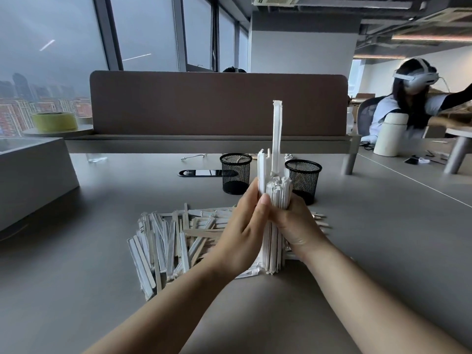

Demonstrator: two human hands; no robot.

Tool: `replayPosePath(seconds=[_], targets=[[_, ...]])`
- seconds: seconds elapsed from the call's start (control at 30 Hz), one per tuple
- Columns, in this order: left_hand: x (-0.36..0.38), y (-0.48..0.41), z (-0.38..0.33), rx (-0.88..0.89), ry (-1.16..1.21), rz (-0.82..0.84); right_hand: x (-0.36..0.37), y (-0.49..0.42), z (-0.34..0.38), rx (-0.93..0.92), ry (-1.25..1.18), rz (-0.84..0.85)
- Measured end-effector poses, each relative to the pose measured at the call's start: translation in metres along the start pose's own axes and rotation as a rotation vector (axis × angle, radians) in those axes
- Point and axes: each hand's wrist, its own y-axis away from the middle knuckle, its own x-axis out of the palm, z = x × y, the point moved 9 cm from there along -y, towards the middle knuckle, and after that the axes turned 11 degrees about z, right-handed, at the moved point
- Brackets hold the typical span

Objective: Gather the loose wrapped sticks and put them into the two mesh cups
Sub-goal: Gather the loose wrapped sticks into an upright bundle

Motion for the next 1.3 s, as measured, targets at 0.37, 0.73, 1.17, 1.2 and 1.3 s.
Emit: replayPosePath(seconds=[0.37,0.73,1.17,1.2,1.3], targets=[[0.002,-0.012,0.002,-0.088,0.186,0.021,0.000,-0.002,0.003,-0.066,0.125,0.064],[0.000,-0.031,-0.002,-0.030,0.208,-0.074,0.001,-0.002,0.009,-0.070,0.232,0.108],[-0.010,-0.042,-0.017,-0.006,0.222,-0.111,-0.001,-0.001,0.021,-0.160,0.102,0.109],[-0.011,-0.044,-0.020,0.007,0.205,-0.115,-0.003,-0.001,0.020,-0.151,0.094,0.099],[-0.016,-0.051,-0.033,0.072,0.058,-0.119,-0.005,0.000,0.016,-0.122,0.069,0.093]])
